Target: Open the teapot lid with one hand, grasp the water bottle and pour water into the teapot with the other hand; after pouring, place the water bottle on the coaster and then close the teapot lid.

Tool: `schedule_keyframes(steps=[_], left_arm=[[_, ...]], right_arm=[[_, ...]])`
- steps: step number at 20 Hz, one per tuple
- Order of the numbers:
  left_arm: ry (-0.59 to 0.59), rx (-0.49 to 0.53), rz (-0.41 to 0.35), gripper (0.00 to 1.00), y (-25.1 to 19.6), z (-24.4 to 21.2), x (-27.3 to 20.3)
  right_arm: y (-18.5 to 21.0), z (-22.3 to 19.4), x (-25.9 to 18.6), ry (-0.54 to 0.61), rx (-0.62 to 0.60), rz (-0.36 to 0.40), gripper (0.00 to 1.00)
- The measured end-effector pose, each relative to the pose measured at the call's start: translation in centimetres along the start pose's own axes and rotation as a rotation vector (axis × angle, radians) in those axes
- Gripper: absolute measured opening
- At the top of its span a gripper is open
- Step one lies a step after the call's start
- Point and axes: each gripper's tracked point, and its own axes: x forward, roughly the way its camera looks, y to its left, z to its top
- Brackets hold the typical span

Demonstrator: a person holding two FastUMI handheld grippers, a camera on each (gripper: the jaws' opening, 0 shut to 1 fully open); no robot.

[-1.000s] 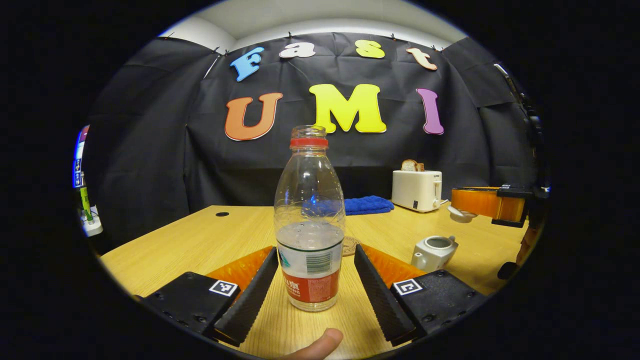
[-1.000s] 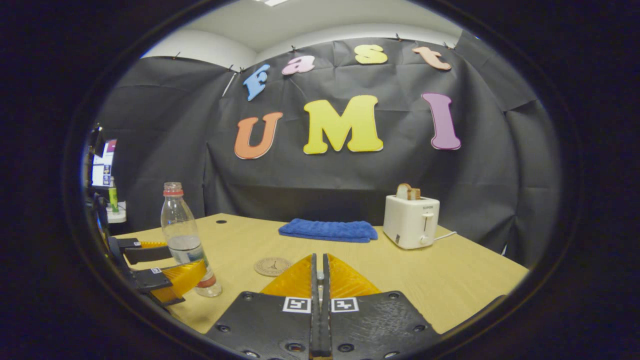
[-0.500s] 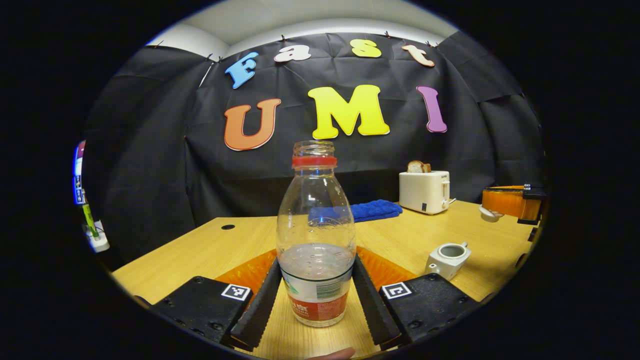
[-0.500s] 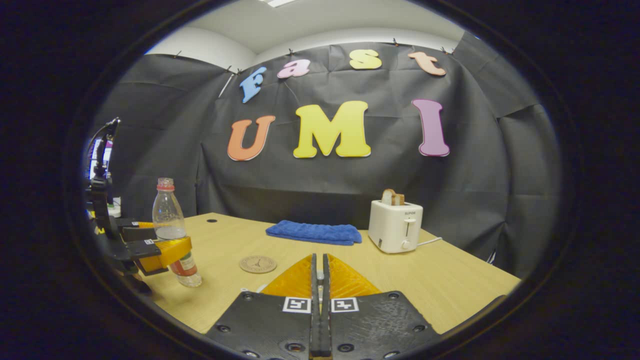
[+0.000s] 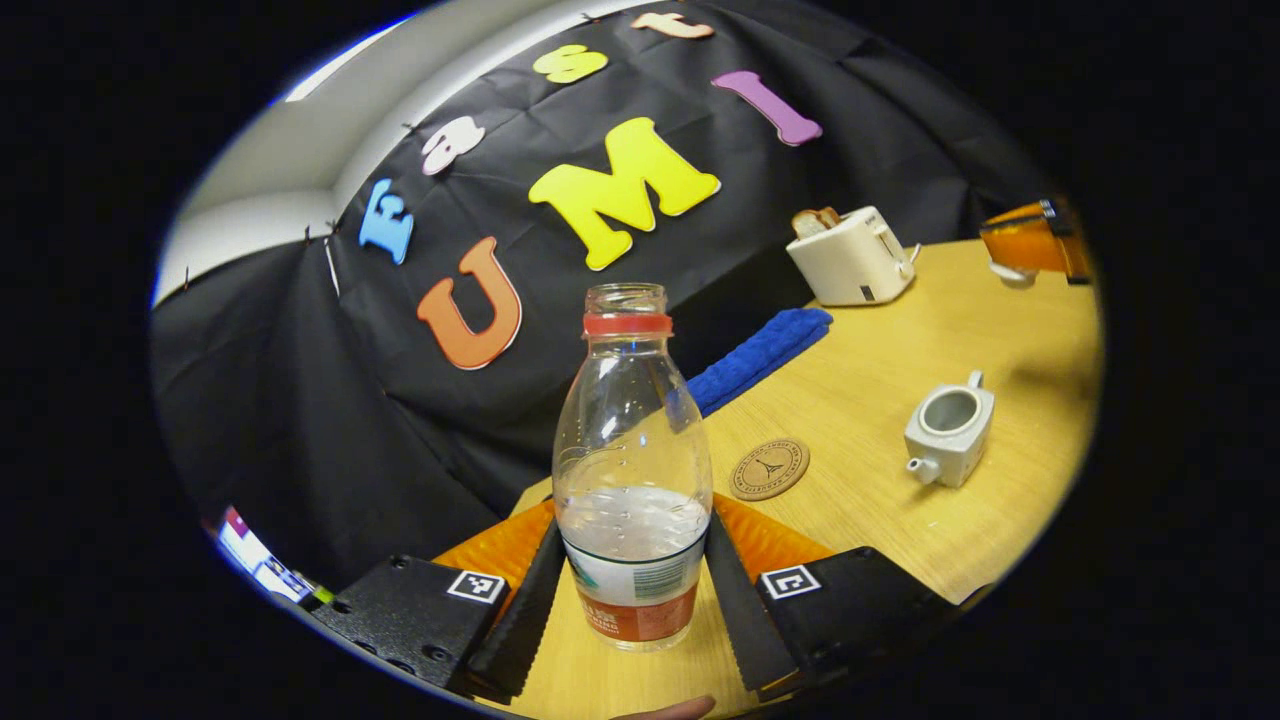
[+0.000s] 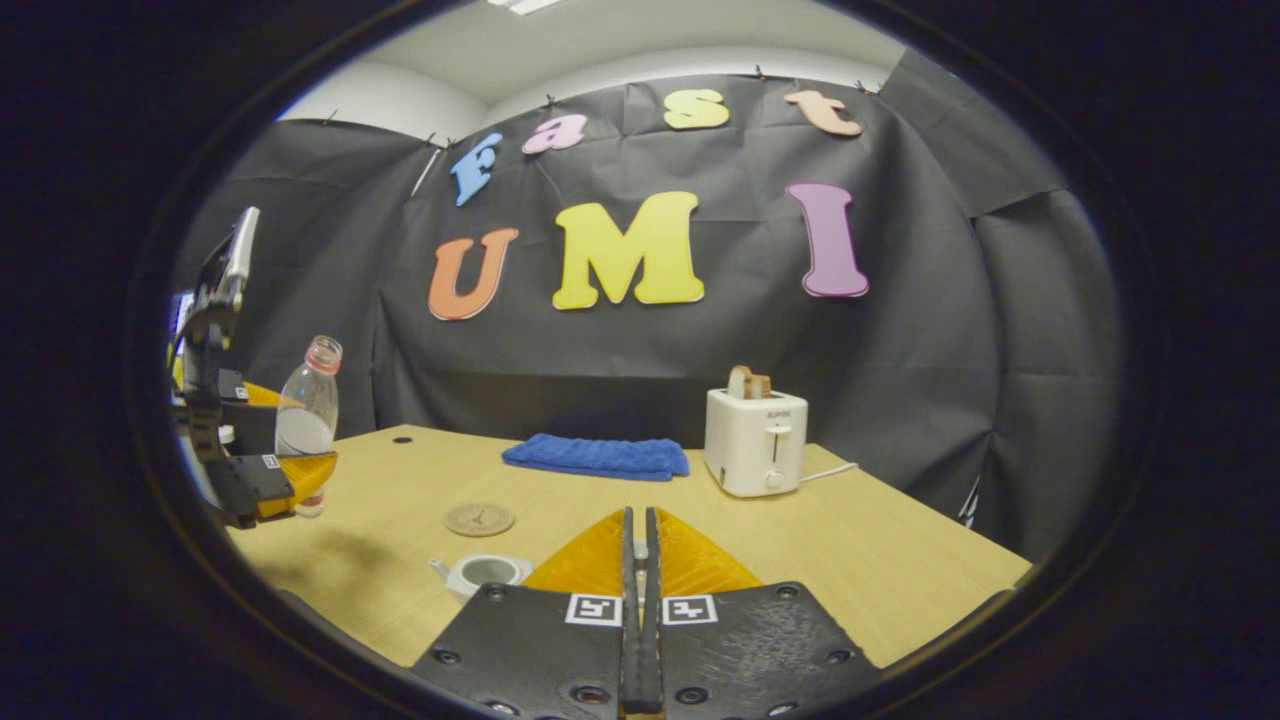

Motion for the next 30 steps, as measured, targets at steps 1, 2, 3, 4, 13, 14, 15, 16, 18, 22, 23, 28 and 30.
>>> schedule_keyframes(steps=[1,2,3,4,13,14,15,16,18,22,23,28,30], left_arm=[[0.012,0.061,-0.003,0.78,-0.4,0.3,0.1],[0.020,0.127,-0.004,0.78,-0.9,0.4,0.4],[0.030,0.191,-0.003,0.77,-1.3,0.5,0.4],[0.041,0.246,0.001,0.77,-1.5,0.6,0.5],[0.096,0.652,-0.038,0.76,-4.2,0.5,0.5],[0.097,0.685,-0.048,0.77,-4.5,0.4,0.5],[0.101,0.717,-0.054,0.76,-4.8,0.3,0.2],[0.100,0.753,-0.051,0.77,-5.1,0.5,0.0],[0.097,0.848,-0.048,0.77,-5.6,0.6,-0.3],[0.110,1.000,-0.062,0.76,-6.2,0.8,-0.1],[0.113,1.028,-0.066,0.77,-6.3,0.9,-0.3],[0.142,1.139,-0.070,0.81,-6.2,1.8,-0.4],[0.140,1.202,-0.067,0.77,-6.2,2.4,-0.3]], right_arm=[[-0.8,0.1,0.0,0.000,0.003,-0.010,0.00],[-1.5,0.1,-0.1,0.002,0.002,-0.019,0.00],[-2.3,0.1,0.0,0.004,0.003,-0.033,0.00],[-3.0,0.2,0.1,0.004,0.006,-0.046,0.00],[-6.0,-0.7,0.6,0.023,0.035,-0.096,0.00],[-6.1,-0.8,0.6,0.024,0.036,-0.098,0.00],[-6.0,-0.8,0.7,0.025,0.037,-0.098,0.00],[-6.0,-0.9,0.8,0.026,0.036,-0.097,0.00],[-6.1,-1.1,0.8,0.029,0.029,-0.103,0.00],[-5.7,-1.1,0.9,0.030,0.027,-0.091,0.00],[-5.7,-1.0,1.0,0.030,0.024,-0.093,0.00],[-6.0,-1.2,1.1,0.031,0.033,-0.092,0.00],[-6.2,-1.3,1.1,0.033,0.037,-0.093,0.00]])
